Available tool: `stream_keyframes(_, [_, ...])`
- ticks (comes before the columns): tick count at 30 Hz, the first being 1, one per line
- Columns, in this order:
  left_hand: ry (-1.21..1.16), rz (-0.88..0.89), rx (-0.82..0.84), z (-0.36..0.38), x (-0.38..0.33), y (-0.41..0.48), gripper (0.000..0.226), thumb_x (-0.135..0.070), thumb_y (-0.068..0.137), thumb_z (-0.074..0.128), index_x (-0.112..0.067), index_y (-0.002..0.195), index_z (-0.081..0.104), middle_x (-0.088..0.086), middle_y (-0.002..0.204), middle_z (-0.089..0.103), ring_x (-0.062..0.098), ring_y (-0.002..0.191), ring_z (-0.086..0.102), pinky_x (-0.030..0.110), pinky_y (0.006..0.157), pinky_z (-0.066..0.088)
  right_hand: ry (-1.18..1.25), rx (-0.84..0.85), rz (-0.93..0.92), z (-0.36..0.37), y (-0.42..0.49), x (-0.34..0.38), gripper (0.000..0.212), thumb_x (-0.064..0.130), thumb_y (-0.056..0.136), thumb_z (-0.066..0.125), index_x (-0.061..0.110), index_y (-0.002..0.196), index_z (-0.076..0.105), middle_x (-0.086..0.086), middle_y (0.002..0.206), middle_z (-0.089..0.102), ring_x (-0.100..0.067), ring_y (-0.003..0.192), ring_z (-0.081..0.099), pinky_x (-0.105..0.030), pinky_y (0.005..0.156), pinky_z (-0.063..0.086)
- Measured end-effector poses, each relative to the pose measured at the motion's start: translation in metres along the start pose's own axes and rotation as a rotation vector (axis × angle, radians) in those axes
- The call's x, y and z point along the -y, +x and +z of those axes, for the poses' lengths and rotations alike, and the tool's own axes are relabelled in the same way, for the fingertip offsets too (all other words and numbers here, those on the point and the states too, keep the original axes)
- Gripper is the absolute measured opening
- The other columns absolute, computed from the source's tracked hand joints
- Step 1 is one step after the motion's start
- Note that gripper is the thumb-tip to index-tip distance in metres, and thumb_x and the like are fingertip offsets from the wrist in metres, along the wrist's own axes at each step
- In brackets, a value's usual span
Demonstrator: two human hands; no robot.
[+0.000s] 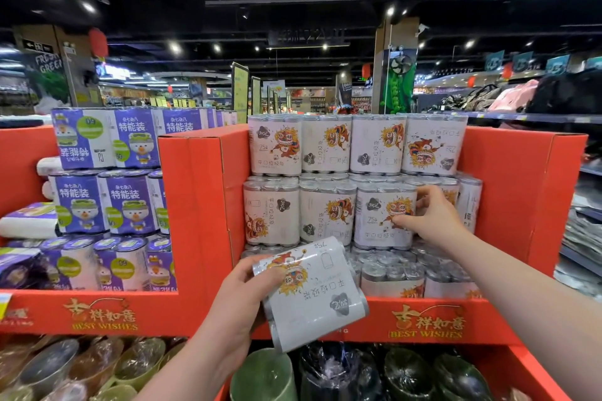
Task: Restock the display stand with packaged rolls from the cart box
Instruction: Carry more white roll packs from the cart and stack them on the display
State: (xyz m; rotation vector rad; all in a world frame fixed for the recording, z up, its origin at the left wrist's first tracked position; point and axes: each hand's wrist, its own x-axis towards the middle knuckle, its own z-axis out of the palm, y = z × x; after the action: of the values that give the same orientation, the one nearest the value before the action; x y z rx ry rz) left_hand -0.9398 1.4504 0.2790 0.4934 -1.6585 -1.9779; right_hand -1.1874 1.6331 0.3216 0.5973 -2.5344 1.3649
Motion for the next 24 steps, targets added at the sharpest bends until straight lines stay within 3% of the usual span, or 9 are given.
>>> stream_keyframes(4, [-0.037,-0.01,0.005,0.003,0.001,0.002,0.016,-0.005,0.087,0.06,-0.007,0.103,0.062,0.013,0.087,0.075,0.026,0.075,0.068,0.035,0.069,0.049,-0.014,0.014,0.018,0.003,0.0,-0.001,0.062,0.027,0.075,0.079,0.015,0.124,0.043,-0.002,0.106,0.057,-0.02,0.096,0.053,-0.035,0.083,0.045])
stream_keyframes(6, [-0.073,-0.021,0.0,0.005,0.002,0.002,0.013,-0.004,0.087,0.059,-0.007,0.1,0.062,0.012,0.083,0.075,0.024,0.071,0.068,0.033,0.068,0.048,-0.025,-0.003,0.031,0.004,-0.001,0.001,0.063,0.027,0.074,0.079,0.015,0.125,0.044,-0.006,0.115,0.058,-0.021,0.1,0.054,-0.038,0.089,0.046])
stream_keyframes(9, [-0.133,-0.031,0.001,0.008,0.002,0.004,0.011,-0.006,0.088,0.058,-0.009,0.098,0.063,0.008,0.077,0.074,0.025,0.07,0.063,0.033,0.068,0.041,-0.072,-0.098,-0.016,0.0,-0.012,0.008,0.07,0.031,0.073,0.079,0.013,0.13,0.043,-0.01,0.133,0.045,-0.025,0.117,0.048,-0.043,0.101,0.042])
stream_keyframes(12, [-0.175,-0.049,0.037,0.013,0.0,0.006,0.012,-0.006,0.089,0.057,-0.009,0.099,0.062,0.006,0.075,0.074,0.017,0.06,0.067,0.027,0.054,0.05,-0.058,-0.151,-0.179,-0.005,-0.042,0.026,0.053,0.033,0.082,0.07,0.015,0.127,0.048,-0.004,0.126,0.047,-0.021,0.112,0.05,-0.035,0.092,0.042])
stream_keyframes(13, [-0.185,-0.057,0.057,0.015,0.0,0.007,0.013,-0.005,0.089,0.057,-0.008,0.1,0.062,0.007,0.076,0.074,0.016,0.059,0.068,0.025,0.05,0.052,0.023,-0.087,-0.203,-0.007,-0.054,0.034,0.042,0.032,0.085,0.067,0.017,0.121,0.053,0.0,0.118,0.053,-0.02,0.106,0.054,-0.03,0.085,0.043])
stream_keyframes(15, [-0.194,-0.064,0.103,0.021,-0.002,0.007,0.016,-0.005,0.088,0.058,-0.007,0.104,0.062,0.009,0.082,0.075,0.016,0.063,0.07,0.026,0.05,0.055,0.193,0.203,-0.154,-0.008,-0.08,0.047,0.029,0.034,0.089,0.059,0.022,0.116,0.055,0.008,0.105,0.061,-0.015,0.097,0.061,-0.024,0.074,0.045])
stream_keyframes(18, [-0.168,-0.018,0.15,0.033,-0.003,0.01,0.031,-0.011,0.077,0.068,-0.006,0.107,0.062,0.012,0.089,0.075,0.021,0.073,0.072,0.032,0.063,0.058,0.359,0.571,-0.031,-0.009,-0.112,0.053,0.036,0.034,0.091,0.055,0.035,0.126,0.047,0.01,0.107,0.065,-0.01,0.089,0.067,-0.024,0.073,0.053])
stream_keyframes(21, [-0.148,0.031,0.201,0.05,-0.008,0.011,0.053,-0.024,0.064,0.072,-0.005,0.112,0.061,0.015,0.096,0.074,0.028,0.083,0.071,0.044,0.078,0.058,0.584,0.565,0.032,-0.013,-0.12,0.041,0.043,0.015,0.083,0.067,0.034,0.118,0.052,0.003,0.102,0.073,-0.017,0.089,0.072,-0.03,0.072,0.058])
stream_keyframes(24, [-0.158,0.048,0.268,0.068,-0.011,0.013,0.029,-0.034,0.089,0.055,-0.011,0.105,0.063,0.006,0.081,0.075,0.021,0.073,0.069,0.039,0.072,0.055,0.742,0.471,0.101,-0.02,-0.123,0.024,0.053,0.018,0.068,0.076,0.022,0.117,0.056,-0.003,0.102,0.074,-0.023,0.089,0.072,-0.033,0.067,0.057])
